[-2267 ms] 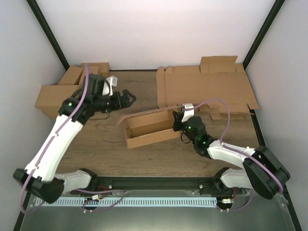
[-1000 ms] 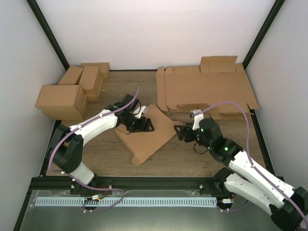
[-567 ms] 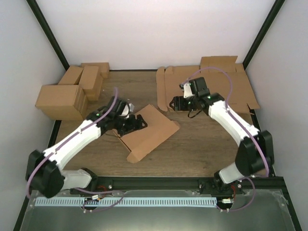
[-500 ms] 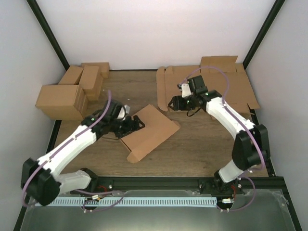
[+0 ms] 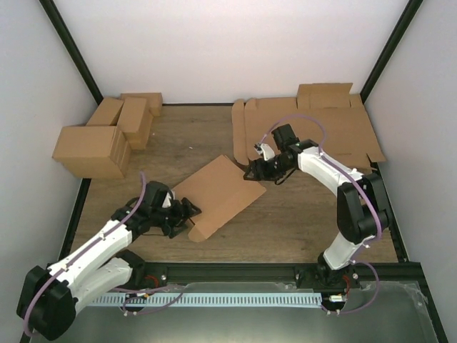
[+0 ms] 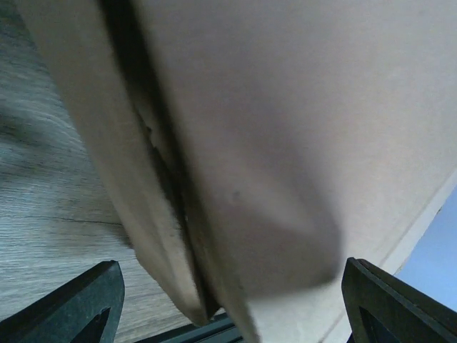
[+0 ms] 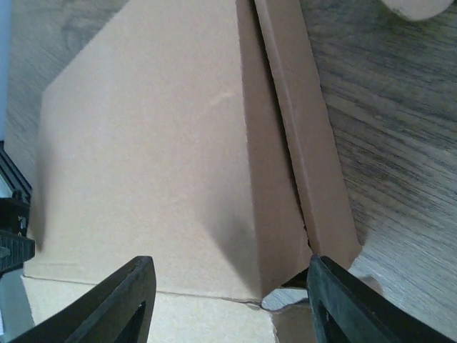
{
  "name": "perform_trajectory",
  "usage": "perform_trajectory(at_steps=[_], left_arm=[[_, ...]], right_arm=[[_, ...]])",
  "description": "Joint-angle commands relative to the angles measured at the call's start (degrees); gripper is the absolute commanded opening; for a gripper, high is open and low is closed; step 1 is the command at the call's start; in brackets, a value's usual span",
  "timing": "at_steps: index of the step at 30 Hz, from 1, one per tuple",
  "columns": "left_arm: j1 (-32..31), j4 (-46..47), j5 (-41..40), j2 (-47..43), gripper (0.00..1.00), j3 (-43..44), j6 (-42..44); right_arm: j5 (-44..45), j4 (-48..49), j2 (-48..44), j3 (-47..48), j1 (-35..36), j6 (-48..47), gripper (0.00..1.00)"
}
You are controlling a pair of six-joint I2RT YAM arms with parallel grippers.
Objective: Fold the paper box
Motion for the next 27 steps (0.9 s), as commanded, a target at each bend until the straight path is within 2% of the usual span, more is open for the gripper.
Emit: perform_trajectory(at_steps=[1, 8, 13, 19, 27], left_arm=[[0.4, 4.88, 0.75, -0.55, 0.86, -1.57, -1.57], [2.08, 10.66, 2.84, 0.71, 0.83, -2.73, -0.64], [3.0, 13.06, 4.34, 3.92, 0.81, -1.46, 1.32], [4.07, 10.69, 5.06, 7.86, 0.8, 2.52, 6.59], [8.63, 5.68, 10.03, 14.38, 0.77, 9.18, 17.29]], right_arm=[[0.76, 1.46, 0.96, -0.07, 0.69, -1.08, 0.61], [-2.73, 1.36, 3.52, 1.26, 1.54, -1.4, 0.53], [-8.93, 1.35, 2.97, -1.11, 1.69, 1.07, 0.47], [-12.49, 0.62, 0.41, -1.25, 2.22, 2.77, 0.39], [-11.27, -4.6, -1.27, 0.5, 2.22, 3.12, 0.32]])
